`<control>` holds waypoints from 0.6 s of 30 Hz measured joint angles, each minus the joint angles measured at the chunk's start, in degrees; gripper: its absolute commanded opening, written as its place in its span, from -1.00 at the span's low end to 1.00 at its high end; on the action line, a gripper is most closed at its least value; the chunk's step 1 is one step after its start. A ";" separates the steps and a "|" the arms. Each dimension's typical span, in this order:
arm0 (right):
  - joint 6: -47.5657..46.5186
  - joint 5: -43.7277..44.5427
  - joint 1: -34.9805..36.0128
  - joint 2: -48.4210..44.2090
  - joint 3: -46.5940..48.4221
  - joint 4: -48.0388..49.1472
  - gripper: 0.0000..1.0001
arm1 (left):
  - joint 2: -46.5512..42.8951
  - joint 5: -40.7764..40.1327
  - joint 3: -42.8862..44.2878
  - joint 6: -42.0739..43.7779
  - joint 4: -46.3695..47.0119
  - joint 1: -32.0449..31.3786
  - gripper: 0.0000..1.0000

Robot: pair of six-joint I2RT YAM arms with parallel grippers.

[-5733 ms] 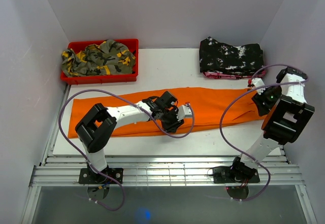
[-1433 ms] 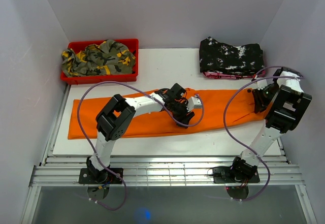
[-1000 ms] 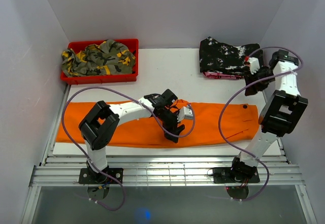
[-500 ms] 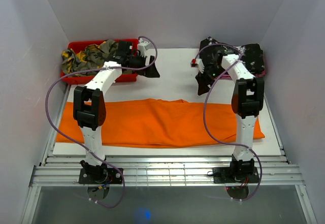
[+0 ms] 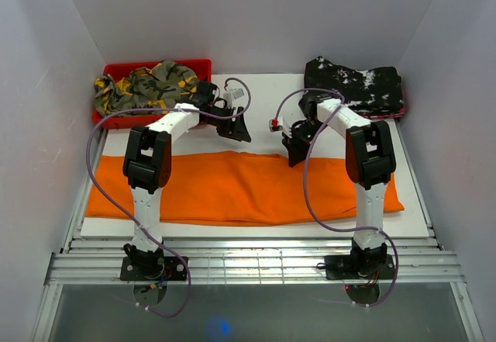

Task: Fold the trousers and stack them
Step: Fold the trousers

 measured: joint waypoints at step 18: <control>-3.48 13.51 6.01 -27.08 -33.81 33.97 -0.85 | 1.70 3.43 0.13 -5.46 4.11 -2.54 -0.18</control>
